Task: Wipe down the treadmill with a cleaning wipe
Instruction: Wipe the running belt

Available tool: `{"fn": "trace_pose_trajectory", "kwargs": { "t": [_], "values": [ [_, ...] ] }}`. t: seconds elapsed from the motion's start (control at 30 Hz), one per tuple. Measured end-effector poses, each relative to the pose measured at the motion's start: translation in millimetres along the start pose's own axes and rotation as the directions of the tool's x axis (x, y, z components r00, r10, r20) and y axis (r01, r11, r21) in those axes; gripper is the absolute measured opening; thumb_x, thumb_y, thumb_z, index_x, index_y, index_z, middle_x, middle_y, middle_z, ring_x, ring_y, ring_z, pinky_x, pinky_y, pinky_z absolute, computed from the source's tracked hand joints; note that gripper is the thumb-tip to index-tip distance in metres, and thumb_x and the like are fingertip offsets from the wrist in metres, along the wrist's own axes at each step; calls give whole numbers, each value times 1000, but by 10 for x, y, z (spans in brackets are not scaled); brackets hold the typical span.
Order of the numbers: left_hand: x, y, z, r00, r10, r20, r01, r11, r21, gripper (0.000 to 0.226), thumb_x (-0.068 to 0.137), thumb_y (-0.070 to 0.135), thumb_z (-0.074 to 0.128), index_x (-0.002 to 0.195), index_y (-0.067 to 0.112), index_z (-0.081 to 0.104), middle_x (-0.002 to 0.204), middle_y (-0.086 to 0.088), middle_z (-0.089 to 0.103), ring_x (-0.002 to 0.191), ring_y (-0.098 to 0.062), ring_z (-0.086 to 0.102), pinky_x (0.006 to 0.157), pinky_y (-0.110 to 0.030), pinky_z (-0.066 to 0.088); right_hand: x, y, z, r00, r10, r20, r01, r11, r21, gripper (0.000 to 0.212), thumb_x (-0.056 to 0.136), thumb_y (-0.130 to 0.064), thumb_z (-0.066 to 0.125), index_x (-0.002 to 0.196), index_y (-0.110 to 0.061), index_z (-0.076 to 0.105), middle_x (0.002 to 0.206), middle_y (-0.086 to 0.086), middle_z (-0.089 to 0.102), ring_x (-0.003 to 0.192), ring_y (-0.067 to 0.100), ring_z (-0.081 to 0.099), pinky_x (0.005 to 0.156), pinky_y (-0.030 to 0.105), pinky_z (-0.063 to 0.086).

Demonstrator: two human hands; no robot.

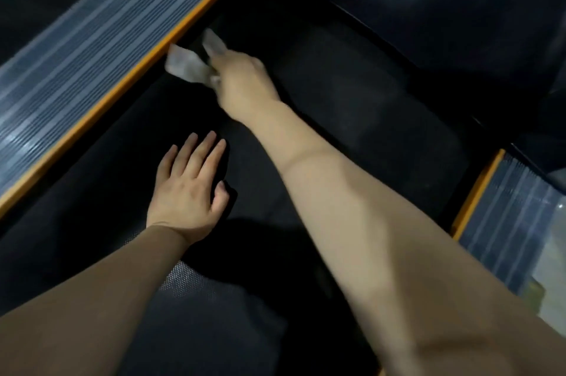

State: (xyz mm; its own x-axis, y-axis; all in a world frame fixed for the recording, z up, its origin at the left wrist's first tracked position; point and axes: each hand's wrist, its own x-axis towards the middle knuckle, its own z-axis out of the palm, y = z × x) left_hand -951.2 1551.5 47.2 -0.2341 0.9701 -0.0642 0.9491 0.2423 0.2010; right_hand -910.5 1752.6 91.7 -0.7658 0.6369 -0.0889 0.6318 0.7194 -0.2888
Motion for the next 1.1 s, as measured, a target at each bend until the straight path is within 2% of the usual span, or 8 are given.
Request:
{"fn": "trace_pose_trajectory", "kwargs": {
  "t": [0.13, 0.3, 0.4, 0.5, 0.6, 0.73, 0.87, 1.1],
  "values": [
    [-11, 25, -14, 1000, -5, 12, 6, 1000, -19, 68, 89, 39, 35, 153, 16, 35, 160, -5, 31, 150, -28, 20, 122, -47, 10, -1424, 830, -35, 944, 279, -177, -275, 960, 51, 53, 80, -8, 49, 133, -9, 54, 115, 11, 68, 90, 34, 65, 79, 41, 53],
    [-21, 30, -6, 1000, -5, 26, 5, 1000, 3, 67, 92, 39, 34, 155, 17, 30, 162, -4, 27, 151, -27, 15, 122, -46, 8, -3215, 1245, -283, 716, 697, -37, -698, 715, -39, 38, 79, 8, 52, 116, 2, 59, 89, 20, 64, 72, 41, 60, 58, 40, 48],
    [-36, 35, -5, 1000, -4, 13, 4, 1000, 10, 67, 93, 42, 34, 155, 17, 29, 162, -4, 26, 152, -26, 15, 123, -46, 7, -2958, 1083, -185, 734, 674, -83, -676, 737, 5, 17, 80, 6, 46, 90, -1, 57, 85, 21, 61, 81, 44, 61, 54, 38, 49],
    [-45, 30, 4, 1000, -10, -12, 10, 1000, -8, 66, 93, 42, 36, 153, 16, 31, 162, -3, 25, 152, -24, 14, 123, -43, 5, -1930, 755, -43, 775, 619, -126, -599, 784, 166, 18, 87, -5, 50, 94, -13, 63, 117, 20, 60, 126, 37, 49, 85, 35, 49],
    [-47, 26, 9, 1000, -6, -27, 5, 999, -45, 64, 91, 40, 38, 150, 14, 35, 161, -3, 29, 151, -24, 16, 123, -42, 5, -824, 160, 200, 946, 323, -27, -313, 933, 178, 25, 92, -10, 53, 113, -4, 63, 146, 27, 41, 135, 35, 41, 101, 30, 37],
    [-22, 3, -7, 1000, 1, -30, -3, 997, -76, 65, 88, 41, 38, 146, 12, 41, 157, -7, 35, 150, -28, 22, 123, -47, 11, -177, -413, -35, 983, 8, 183, -34, 990, 138, 34, 95, -16, 52, 127, -7, 55, 156, 13, 29, 141, 23, 35, 102, 28, 39],
    [-30, 1, 18, 999, 2, -39, -4, 998, -68, 66, 88, 41, 38, 147, 13, 42, 159, -4, 33, 150, -27, 22, 122, -47, 12, -828, 268, -167, 981, 171, 88, -174, 984, 26, 31, 86, -11, 55, 116, -8, 60, 116, 15, 63, 106, 35, 61, 75, 36, 46],
    [-45, 6, 13, 999, 0, -42, -4, 996, -94, 63, 91, 41, 38, 150, 16, 37, 161, -1, 28, 152, -23, 16, 124, -44, 7, -3234, 988, -171, 789, 615, 24, -614, 784, 96, 21, 85, 2, 56, 103, -7, 62, 84, 5, 61, 69, 26, 59, 57, 35, 50]
  ]
}}
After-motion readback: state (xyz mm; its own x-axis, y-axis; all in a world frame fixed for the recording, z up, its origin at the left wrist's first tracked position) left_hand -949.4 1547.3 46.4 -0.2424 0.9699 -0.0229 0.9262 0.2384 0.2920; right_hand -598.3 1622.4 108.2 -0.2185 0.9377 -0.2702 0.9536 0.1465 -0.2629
